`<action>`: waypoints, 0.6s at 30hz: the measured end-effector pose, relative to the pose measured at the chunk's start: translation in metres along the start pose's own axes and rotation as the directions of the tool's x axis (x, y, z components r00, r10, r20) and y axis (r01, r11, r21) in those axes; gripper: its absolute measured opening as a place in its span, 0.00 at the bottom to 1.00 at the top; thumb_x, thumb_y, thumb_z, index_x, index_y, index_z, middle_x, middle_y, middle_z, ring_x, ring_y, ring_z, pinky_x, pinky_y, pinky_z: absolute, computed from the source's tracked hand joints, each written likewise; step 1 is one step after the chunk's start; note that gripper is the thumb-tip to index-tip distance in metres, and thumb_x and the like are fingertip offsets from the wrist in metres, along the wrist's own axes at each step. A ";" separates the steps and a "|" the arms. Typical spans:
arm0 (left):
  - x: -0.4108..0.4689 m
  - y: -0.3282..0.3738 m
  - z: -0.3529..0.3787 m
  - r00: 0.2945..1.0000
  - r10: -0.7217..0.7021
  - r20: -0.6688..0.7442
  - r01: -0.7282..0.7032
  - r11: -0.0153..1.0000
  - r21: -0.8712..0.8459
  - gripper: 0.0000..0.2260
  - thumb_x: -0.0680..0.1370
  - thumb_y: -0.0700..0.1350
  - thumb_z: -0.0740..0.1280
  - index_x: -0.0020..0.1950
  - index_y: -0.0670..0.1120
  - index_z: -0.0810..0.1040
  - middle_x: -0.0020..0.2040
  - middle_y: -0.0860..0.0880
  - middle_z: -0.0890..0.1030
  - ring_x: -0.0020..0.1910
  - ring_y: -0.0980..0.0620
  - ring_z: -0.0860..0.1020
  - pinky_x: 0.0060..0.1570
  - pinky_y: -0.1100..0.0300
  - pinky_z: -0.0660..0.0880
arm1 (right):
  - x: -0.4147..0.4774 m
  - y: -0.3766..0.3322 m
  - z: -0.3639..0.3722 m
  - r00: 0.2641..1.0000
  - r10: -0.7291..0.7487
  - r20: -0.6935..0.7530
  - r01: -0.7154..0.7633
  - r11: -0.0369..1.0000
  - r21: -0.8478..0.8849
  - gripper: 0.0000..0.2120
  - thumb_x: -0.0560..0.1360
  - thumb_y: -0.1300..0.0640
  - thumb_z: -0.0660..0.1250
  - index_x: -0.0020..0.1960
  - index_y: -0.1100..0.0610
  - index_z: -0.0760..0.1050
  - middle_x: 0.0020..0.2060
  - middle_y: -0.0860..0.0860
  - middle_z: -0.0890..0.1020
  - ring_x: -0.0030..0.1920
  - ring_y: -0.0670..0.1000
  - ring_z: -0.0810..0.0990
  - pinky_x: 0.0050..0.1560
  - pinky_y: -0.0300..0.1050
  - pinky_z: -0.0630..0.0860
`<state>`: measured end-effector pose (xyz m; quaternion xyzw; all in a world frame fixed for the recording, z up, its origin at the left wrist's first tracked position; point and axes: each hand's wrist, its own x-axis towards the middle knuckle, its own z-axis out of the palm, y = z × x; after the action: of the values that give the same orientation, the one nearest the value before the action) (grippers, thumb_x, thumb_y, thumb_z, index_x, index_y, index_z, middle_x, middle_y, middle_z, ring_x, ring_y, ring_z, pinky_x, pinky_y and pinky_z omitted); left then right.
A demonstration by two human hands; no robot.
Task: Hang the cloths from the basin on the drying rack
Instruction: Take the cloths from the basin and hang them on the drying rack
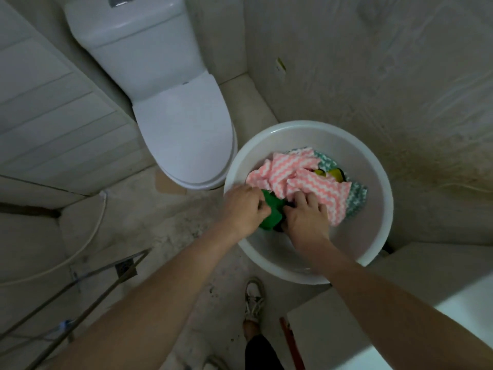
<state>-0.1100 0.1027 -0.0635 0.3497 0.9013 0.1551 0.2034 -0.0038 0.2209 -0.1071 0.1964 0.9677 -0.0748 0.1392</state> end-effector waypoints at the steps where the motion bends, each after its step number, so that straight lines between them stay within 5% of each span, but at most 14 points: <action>1: -0.006 -0.002 -0.006 0.997 -0.057 -0.050 0.045 0.976 -0.211 0.08 0.73 0.44 0.64 0.42 0.41 0.80 0.40 0.43 0.81 0.42 0.46 0.77 0.47 0.52 0.72 | 0.001 0.001 -0.002 0.999 0.036 -0.024 -0.034 0.997 0.069 0.12 0.73 0.48 0.65 0.51 0.53 0.81 0.61 0.55 0.72 0.61 0.61 0.66 0.55 0.55 0.66; 4: -0.024 0.004 -0.030 0.964 -0.262 -0.048 0.161 0.716 -0.679 0.12 0.72 0.45 0.60 0.39 0.36 0.76 0.34 0.44 0.75 0.34 0.53 0.71 0.37 0.55 0.68 | 0.002 0.010 -0.017 0.988 0.121 -0.100 -0.091 0.961 0.260 0.19 0.73 0.46 0.57 0.41 0.54 0.83 0.51 0.56 0.77 0.54 0.62 0.70 0.50 0.52 0.67; 8: -0.037 0.015 -0.058 0.894 -0.449 0.020 0.215 0.388 -0.896 0.09 0.77 0.37 0.62 0.41 0.43 0.80 0.37 0.50 0.79 0.37 0.59 0.76 0.40 0.66 0.72 | -0.008 0.010 -0.050 0.946 0.246 -0.210 -0.046 0.746 0.665 0.09 0.75 0.57 0.65 0.43 0.57 0.83 0.46 0.56 0.77 0.47 0.54 0.71 0.47 0.40 0.65; 9: -0.037 0.017 -0.063 0.894 -0.448 -0.011 0.189 0.400 -0.897 0.10 0.77 0.35 0.62 0.41 0.45 0.81 0.37 0.51 0.80 0.36 0.62 0.76 0.40 0.69 0.73 | -0.010 0.007 -0.062 0.942 0.301 -0.151 -0.057 0.583 0.810 0.07 0.76 0.60 0.65 0.42 0.55 0.82 0.44 0.55 0.77 0.45 0.51 0.72 0.47 0.39 0.66; 11: -0.041 0.018 -0.075 0.904 -0.406 -0.133 0.119 0.538 -0.835 0.10 0.75 0.35 0.66 0.41 0.47 0.82 0.38 0.54 0.81 0.36 0.65 0.77 0.41 0.73 0.73 | -0.015 0.000 -0.093 0.929 0.356 0.103 -0.135 0.068 0.989 0.10 0.78 0.60 0.62 0.40 0.53 0.76 0.39 0.52 0.77 0.42 0.49 0.74 0.42 0.42 0.70; 13: -0.043 0.019 -0.084 0.915 -0.299 -0.271 0.029 0.718 -0.695 0.07 0.72 0.39 0.69 0.41 0.50 0.84 0.41 0.55 0.81 0.39 0.62 0.79 0.43 0.70 0.74 | -0.018 -0.002 -0.113 0.904 0.289 0.314 -0.196 -0.372 0.907 0.09 0.80 0.61 0.60 0.42 0.55 0.73 0.39 0.52 0.77 0.43 0.49 0.75 0.40 0.43 0.73; 15: -0.047 0.019 -0.092 0.913 -0.214 -0.348 -0.041 0.799 -0.599 0.06 0.71 0.43 0.68 0.42 0.51 0.84 0.41 0.55 0.82 0.41 0.57 0.80 0.45 0.63 0.76 | -0.019 -0.002 -0.127 0.891 0.239 0.385 -0.213 -0.529 0.822 0.05 0.80 0.62 0.60 0.47 0.58 0.73 0.44 0.55 0.77 0.47 0.51 0.76 0.36 0.44 0.77; 18: -0.051 0.025 -0.111 0.912 -0.259 -0.319 -0.032 0.730 -0.683 0.06 0.73 0.44 0.65 0.42 0.54 0.81 0.40 0.51 0.83 0.42 0.50 0.81 0.47 0.52 0.79 | -0.022 -0.011 -0.153 0.890 0.233 0.392 -0.200 -0.574 0.794 0.09 0.80 0.62 0.58 0.45 0.60 0.75 0.40 0.56 0.80 0.40 0.50 0.80 0.29 0.40 0.75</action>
<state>-0.1145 0.0700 0.0572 0.1565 0.8249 0.5247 0.1405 -0.0257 0.2339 0.0453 0.4372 0.3380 -0.8279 -0.0955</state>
